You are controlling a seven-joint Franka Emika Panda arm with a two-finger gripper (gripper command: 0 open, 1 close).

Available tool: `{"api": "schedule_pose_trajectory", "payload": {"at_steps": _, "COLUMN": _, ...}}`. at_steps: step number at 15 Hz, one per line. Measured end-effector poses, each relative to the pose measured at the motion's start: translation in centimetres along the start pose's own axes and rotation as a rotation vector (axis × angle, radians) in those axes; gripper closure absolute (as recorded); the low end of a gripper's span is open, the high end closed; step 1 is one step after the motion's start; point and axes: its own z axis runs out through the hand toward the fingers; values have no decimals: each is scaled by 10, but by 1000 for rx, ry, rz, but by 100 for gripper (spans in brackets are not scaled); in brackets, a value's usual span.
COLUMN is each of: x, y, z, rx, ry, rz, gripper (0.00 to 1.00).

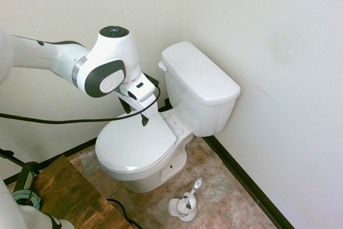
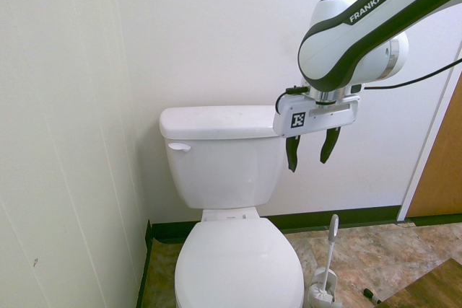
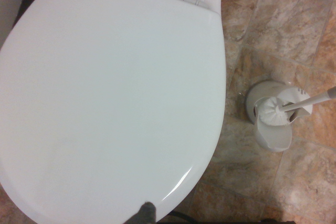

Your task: Flush the toilet

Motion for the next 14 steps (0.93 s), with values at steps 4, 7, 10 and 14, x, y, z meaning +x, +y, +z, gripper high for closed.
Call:
{"api": "schedule_pose_trajectory", "payload": {"at_steps": 4, "x": 13, "y": -18, "z": -2, "rx": 16, "ry": 4, "rz": -9, "gripper": 0}}
{"api": "schedule_pose_trajectory", "payload": {"at_steps": 7, "x": 34, "y": -74, "z": -7, "rx": 48, "ry": 13, "rz": -52, "gripper": 0}}
{"api": "schedule_pose_trajectory", "payload": {"at_steps": 10, "x": 45, "y": -147, "z": -10, "rx": 96, "ry": 20, "rz": -101, "gripper": 0}}
{"api": "schedule_pose_trajectory", "payload": {"at_steps": 14, "x": 56, "y": -234, "z": -7, "rx": 155, "ry": 45, "rz": -134, "gripper": 0}}
